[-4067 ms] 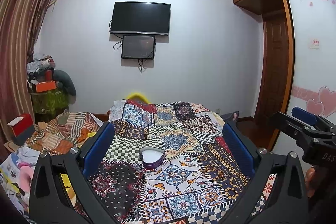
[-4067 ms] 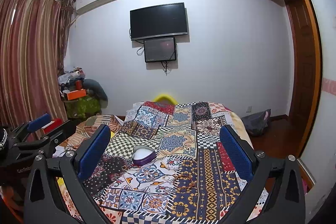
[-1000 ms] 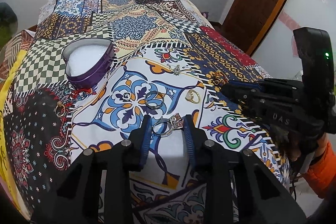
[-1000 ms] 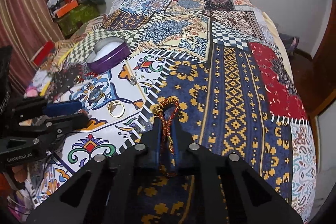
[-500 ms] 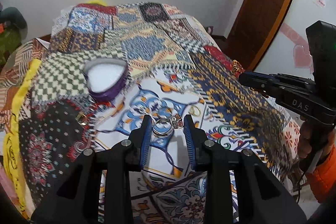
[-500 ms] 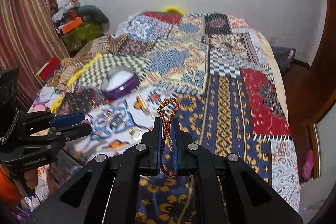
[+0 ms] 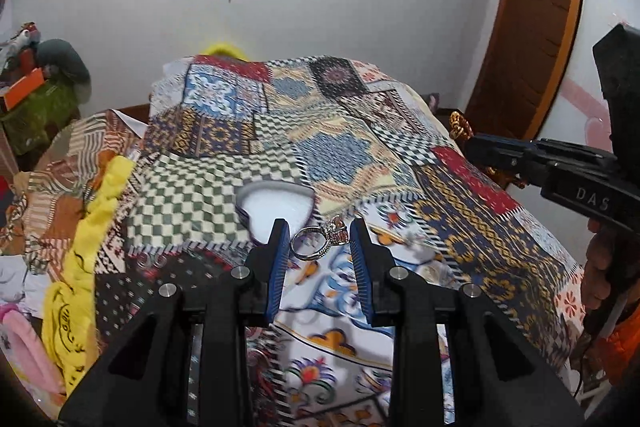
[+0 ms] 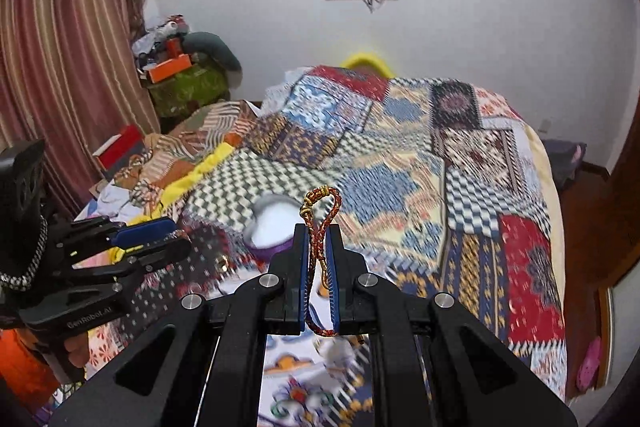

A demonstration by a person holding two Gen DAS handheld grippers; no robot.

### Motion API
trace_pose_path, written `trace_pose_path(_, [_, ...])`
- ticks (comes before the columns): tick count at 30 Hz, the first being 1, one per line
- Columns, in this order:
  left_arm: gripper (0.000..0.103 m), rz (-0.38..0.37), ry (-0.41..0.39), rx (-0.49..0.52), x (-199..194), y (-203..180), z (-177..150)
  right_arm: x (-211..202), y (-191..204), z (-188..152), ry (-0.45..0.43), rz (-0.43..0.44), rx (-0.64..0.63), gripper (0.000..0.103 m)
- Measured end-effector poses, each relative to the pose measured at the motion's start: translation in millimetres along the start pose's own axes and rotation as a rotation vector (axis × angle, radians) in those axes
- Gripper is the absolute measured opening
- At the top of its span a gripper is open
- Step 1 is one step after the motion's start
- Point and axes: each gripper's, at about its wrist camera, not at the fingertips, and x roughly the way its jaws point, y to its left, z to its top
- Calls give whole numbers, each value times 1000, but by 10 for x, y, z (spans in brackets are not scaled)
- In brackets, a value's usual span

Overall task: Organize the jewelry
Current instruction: 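Carry both items over the purple heart tin and open both tools to drop them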

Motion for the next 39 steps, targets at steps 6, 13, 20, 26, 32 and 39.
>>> trace_pose_path(6, [30,23,0,-19,148,203,90,226,98,171,2,29,-23,8])
trace_pose_path(13, [30,23,57,-30,528,369,126,725,138,284,88,83,-20,8])
trace_pose_path(20, [30,3,144,-34,1010,476,106,1338,112,305,236,128,-10,8])
trace_pose_path(26, [30,-18,214,-33,1348,551,76,1682,143,270,342,140,-22,8])
trace_pose_path(32, [30,-28,238,-37,1478,607,53,1971,129,206,441,146,-20,8])
trace_pose_path(39, [30,-32,240,-28,1509,623,68,2130,157,166,484,152,-28,8])
